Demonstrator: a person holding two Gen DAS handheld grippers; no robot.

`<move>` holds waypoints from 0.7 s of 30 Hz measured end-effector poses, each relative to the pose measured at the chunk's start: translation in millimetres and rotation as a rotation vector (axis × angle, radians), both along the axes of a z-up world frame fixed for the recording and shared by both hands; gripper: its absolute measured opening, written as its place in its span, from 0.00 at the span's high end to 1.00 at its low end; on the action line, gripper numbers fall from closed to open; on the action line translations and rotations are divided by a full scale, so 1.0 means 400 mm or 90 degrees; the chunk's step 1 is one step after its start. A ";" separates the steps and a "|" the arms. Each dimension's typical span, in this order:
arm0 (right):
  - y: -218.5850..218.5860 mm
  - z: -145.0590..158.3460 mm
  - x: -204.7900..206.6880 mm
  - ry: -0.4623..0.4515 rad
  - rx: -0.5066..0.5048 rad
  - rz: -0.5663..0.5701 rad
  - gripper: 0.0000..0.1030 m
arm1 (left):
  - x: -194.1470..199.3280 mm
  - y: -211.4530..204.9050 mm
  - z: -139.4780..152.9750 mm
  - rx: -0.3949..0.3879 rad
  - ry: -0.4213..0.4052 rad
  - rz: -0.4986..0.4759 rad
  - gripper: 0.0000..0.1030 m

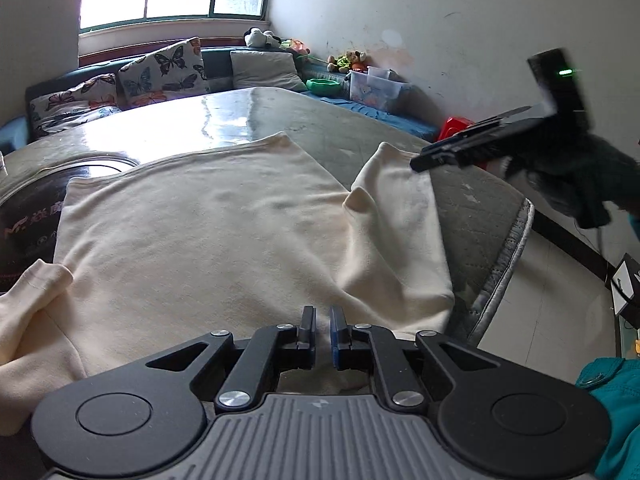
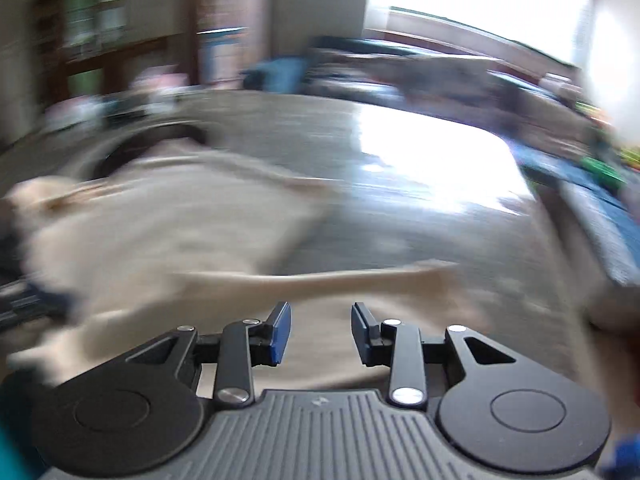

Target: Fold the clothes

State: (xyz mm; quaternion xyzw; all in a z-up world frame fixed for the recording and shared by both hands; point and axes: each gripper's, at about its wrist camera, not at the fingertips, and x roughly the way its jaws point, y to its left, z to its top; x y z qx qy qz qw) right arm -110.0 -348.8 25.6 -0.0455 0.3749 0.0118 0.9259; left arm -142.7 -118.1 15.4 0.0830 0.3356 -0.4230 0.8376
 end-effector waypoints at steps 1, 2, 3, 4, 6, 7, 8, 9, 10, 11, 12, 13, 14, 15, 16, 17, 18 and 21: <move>-0.030 -0.011 0.011 -0.003 -0.009 -0.045 0.67 | -0.001 -0.001 0.001 0.001 0.000 -0.001 0.91; -0.060 -0.021 0.021 -0.005 -0.013 -0.087 0.67 | -0.002 -0.003 0.001 0.003 -0.001 -0.002 0.91; -0.088 -0.033 0.029 -0.006 -0.015 -0.121 0.67 | -0.003 -0.004 0.001 0.005 -0.002 -0.002 0.91; -0.109 -0.044 0.036 -0.006 -0.009 -0.146 0.67 | -0.003 -0.006 0.003 0.007 -0.003 -0.002 0.91; -0.150 -0.062 0.041 -0.002 0.020 -0.178 0.67 | 0.001 -0.011 0.006 0.009 -0.005 -0.002 0.91; -0.164 -0.071 0.044 0.000 0.032 -0.188 0.67 | 0.002 -0.013 0.008 0.010 -0.005 -0.002 0.91; -0.177 -0.079 0.046 0.001 0.044 -0.199 0.67 | 0.001 -0.016 0.009 0.011 -0.006 -0.003 0.91; -0.184 -0.083 0.046 -0.001 0.054 -0.200 0.68 | -0.001 -0.020 0.010 0.011 -0.006 -0.004 0.91; -0.190 -0.086 0.046 -0.003 0.066 -0.200 0.68 | -0.002 -0.024 0.012 0.012 -0.007 -0.004 0.91; -0.195 -0.096 0.047 -0.008 0.081 -0.199 0.68 | -0.004 -0.027 0.012 0.012 -0.007 -0.004 0.91; -0.194 -0.098 0.047 -0.013 0.087 -0.197 0.76 | -0.004 -0.031 0.012 0.012 -0.006 -0.006 0.91; -0.193 -0.095 0.043 -0.016 0.090 -0.195 0.86 | -0.005 -0.035 0.012 0.012 -0.007 -0.009 0.91; -0.188 -0.091 0.037 -0.019 0.085 -0.197 0.90 | -0.006 -0.040 0.012 0.012 -0.007 -0.013 0.91; -0.192 -0.085 0.028 -0.024 0.074 -0.202 0.94 | -0.007 -0.044 0.012 0.012 -0.007 -0.016 0.91; -0.187 -0.076 0.018 -0.030 0.065 -0.207 0.95 | -0.008 -0.047 0.013 0.012 -0.008 -0.020 0.91; -0.182 -0.067 0.008 -0.037 0.055 -0.212 0.95 | -0.010 -0.050 0.013 0.011 -0.008 -0.025 0.91; -0.177 -0.055 0.001 -0.046 0.041 -0.218 0.96 | -0.012 -0.053 0.014 0.010 -0.007 -0.031 0.91; -0.179 -0.015 -0.050 -0.068 -0.009 -0.247 0.96 | -0.016 -0.063 0.011 0.007 -0.004 -0.050 0.91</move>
